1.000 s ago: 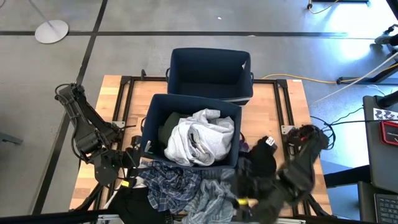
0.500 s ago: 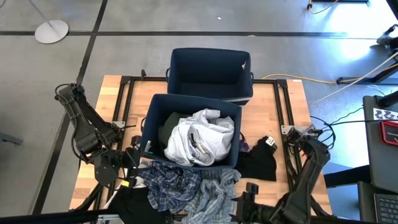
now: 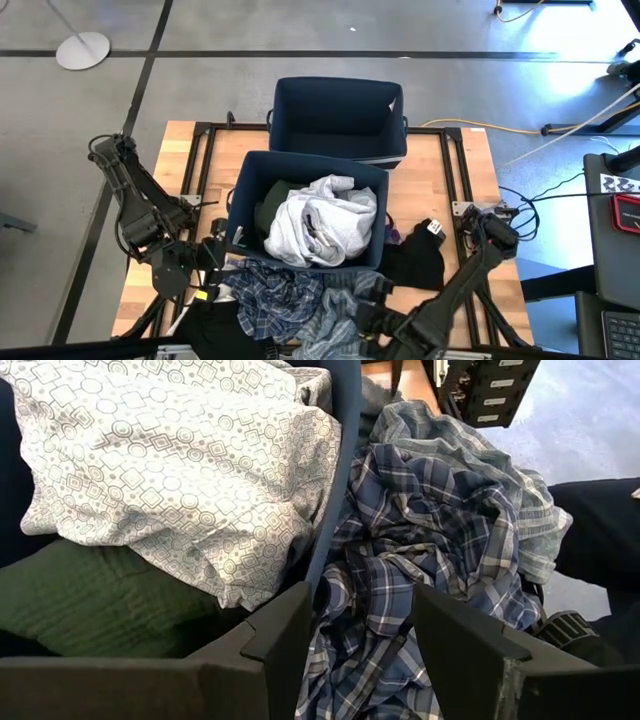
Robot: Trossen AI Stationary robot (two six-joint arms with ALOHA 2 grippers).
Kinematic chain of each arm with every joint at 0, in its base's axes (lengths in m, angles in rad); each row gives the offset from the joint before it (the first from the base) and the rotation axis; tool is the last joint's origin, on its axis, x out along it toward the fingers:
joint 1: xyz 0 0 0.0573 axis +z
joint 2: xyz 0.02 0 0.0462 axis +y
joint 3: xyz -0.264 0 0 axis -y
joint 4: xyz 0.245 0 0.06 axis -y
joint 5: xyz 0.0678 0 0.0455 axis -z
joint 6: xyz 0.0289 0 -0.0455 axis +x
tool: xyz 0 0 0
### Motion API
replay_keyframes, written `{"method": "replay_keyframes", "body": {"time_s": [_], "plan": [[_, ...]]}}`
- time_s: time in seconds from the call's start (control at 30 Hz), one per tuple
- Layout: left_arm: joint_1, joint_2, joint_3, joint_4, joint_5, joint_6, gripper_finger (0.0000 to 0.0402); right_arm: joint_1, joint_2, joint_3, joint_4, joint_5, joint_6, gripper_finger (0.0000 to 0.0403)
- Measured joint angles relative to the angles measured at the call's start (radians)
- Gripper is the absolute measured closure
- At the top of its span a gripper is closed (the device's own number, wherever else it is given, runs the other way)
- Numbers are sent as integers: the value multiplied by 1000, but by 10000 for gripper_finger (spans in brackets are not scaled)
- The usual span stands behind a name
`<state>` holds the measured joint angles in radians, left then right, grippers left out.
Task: Sort clothes
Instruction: Put the light blue cloth into the bottom blue laundry bin
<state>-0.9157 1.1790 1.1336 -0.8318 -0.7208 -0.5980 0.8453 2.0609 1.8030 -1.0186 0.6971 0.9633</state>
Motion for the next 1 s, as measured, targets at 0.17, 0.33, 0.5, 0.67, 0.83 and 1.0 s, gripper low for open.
{"method": "replay_keyframes", "body": {"time_s": [0.17, 0.33, 0.5, 0.67, 0.83, 1.0], "plan": [[0, 0, 0, 1, 0, 0, 236, -35, 0, -93, 78, 1, 21, 168], [0, 0, 0, 2, 0, -2, 236, -50, 0, -191, 142, 1, 29, 168], [0, 0, 0, 2, 0, -3, 236, -58, 0, -287, 216, -9, 85, 169], [0, 0, 0, 3, -1, 0, 236, -75, -1, -356, 321, -42, 89, 169], [0, 1, 0, 4, -18, 2, 236, -80, -2, -413, 366, -57, 87, 207], [0, 1, 0, 4, -20, 2, 236, -80, -5, -454, 391, -102, 87, 308]]}}
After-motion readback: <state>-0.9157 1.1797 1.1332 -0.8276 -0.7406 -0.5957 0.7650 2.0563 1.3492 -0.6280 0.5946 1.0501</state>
